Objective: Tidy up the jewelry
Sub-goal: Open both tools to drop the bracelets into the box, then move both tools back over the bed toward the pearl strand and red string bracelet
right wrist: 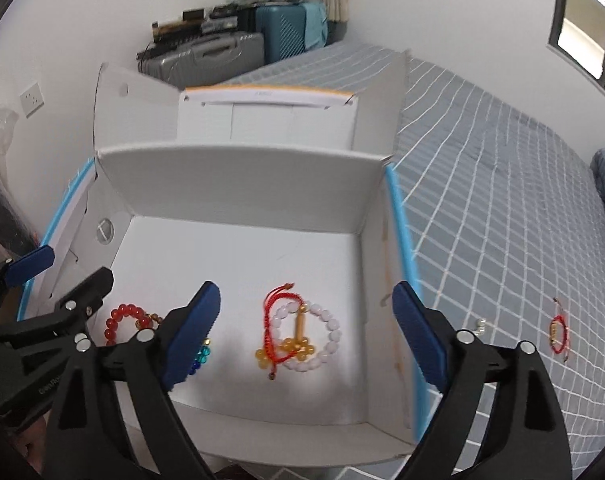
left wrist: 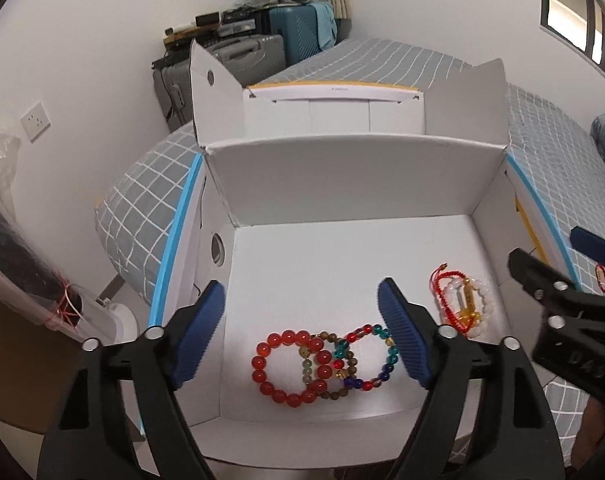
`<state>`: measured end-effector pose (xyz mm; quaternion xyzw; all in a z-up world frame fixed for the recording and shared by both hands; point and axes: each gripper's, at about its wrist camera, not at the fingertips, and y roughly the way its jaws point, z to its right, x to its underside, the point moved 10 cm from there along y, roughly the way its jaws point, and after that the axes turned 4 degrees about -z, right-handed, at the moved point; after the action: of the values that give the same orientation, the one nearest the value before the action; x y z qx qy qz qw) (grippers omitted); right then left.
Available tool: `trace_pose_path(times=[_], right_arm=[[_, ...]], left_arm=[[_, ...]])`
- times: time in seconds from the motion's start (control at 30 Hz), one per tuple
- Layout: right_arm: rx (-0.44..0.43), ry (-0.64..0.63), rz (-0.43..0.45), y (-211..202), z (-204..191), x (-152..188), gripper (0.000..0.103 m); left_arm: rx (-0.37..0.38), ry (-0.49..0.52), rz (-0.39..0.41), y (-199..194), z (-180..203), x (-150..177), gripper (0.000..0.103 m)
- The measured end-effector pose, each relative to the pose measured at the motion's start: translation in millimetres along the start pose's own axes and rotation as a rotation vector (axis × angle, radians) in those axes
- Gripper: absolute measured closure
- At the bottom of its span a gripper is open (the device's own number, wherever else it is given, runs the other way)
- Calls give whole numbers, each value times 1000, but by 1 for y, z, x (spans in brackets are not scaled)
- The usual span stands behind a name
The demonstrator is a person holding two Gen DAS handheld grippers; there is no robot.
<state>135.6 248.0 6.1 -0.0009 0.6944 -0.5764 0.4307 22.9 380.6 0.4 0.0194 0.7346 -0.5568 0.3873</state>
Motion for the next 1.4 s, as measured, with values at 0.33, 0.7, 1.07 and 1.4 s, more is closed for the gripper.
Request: trace_pose_path(times=[0.33,0.7,1.07,1.4], right_arm=[[19,67,69,-42,52,4,8],[114,160,90,-77,156,31,8],[223,328,39,-57,313,76,8],[223,418,-57,20,396,118,8]], left_arm=[[36,48,56,-33,42,-3,6],[132,111,107,-68,133,-14,6],[244,254,82,-54,298,-18,6],[283,339,-33,30,383,4,6]])
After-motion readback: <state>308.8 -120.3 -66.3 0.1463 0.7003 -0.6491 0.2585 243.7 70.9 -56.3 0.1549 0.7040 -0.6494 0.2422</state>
